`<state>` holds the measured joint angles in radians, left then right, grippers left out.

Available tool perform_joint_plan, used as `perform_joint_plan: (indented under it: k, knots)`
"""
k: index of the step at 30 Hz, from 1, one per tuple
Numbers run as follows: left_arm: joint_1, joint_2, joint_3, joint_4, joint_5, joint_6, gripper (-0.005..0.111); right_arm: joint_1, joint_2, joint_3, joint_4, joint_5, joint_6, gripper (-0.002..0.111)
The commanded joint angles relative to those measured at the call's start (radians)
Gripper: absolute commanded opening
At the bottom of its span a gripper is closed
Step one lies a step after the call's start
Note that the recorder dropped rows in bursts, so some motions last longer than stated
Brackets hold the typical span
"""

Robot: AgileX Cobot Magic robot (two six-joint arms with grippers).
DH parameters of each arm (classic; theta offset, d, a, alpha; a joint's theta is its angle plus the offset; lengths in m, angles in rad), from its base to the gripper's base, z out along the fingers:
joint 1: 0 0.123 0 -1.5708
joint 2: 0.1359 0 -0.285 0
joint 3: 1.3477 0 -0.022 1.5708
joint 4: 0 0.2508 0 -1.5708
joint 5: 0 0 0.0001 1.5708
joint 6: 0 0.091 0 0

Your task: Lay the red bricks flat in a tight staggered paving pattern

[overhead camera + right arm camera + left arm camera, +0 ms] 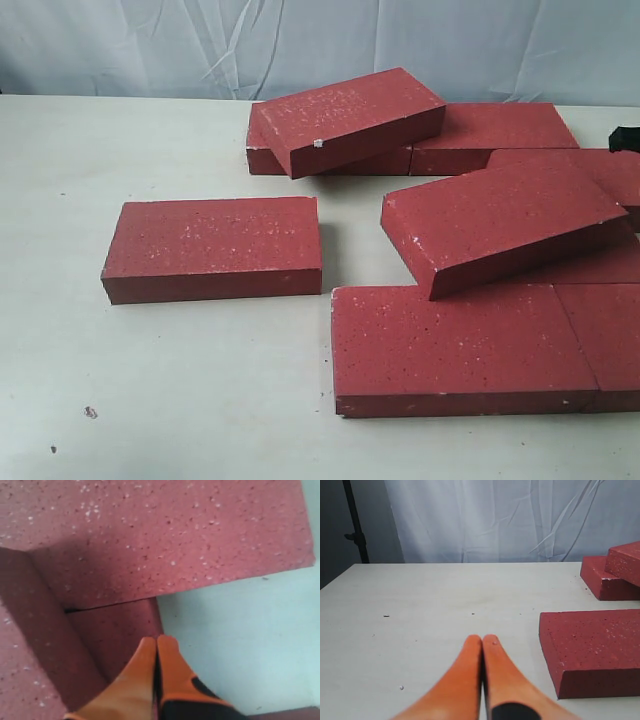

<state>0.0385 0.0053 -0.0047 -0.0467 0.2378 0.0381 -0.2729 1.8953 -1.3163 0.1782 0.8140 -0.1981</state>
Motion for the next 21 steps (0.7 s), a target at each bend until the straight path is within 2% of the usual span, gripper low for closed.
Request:
perform_joint_plan:
  k: [1, 21]
  knots:
    - [0.003, -0.005, 0.005, 0.006, 0.001, -0.006, 0.000, 0.007, -0.001, 0.006, 0.147, 0.008, -0.149, -0.001]
    - [0.003, -0.005, 0.005, 0.006, 0.001, -0.006, 0.000, 0.306, -0.001, 0.006, 0.153, 0.051, -0.160, -0.001]
